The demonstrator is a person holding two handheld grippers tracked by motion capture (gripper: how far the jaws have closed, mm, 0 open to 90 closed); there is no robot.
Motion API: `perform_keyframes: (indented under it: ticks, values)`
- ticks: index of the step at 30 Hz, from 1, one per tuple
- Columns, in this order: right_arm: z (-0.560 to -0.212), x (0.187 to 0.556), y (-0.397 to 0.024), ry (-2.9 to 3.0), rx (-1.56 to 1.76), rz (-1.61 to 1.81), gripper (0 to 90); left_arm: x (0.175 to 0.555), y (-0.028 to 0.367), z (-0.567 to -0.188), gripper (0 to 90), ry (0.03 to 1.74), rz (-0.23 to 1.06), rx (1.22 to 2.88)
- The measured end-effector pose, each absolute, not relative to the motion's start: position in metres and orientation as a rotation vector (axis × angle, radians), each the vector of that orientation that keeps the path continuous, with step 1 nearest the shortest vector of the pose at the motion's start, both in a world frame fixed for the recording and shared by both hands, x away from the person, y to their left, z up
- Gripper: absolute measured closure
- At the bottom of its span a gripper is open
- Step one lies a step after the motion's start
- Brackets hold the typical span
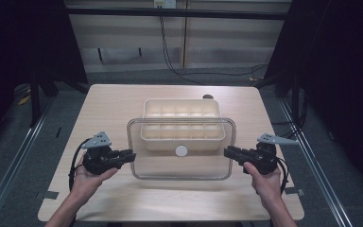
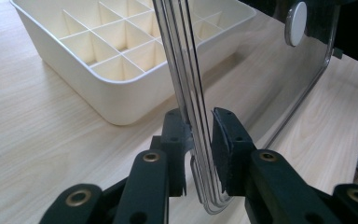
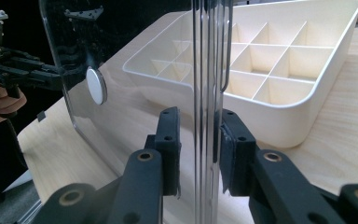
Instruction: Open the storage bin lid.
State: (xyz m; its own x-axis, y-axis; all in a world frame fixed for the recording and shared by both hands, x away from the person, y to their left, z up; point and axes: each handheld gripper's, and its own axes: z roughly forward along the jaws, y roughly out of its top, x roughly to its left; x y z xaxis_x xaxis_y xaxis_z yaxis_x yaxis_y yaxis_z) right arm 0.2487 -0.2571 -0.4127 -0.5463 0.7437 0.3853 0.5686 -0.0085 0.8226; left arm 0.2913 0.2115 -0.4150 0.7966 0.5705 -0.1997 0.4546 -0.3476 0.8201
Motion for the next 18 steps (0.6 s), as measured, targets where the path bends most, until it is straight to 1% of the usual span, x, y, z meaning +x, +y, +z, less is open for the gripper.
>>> perform_keyframes:
  ticks: [18]
  values:
    - [-0.424,0.223,-0.254,2.128,1.441,1.587,72.9,0.274,0.216,-0.423,75.8,0.77,0.12,2.021]
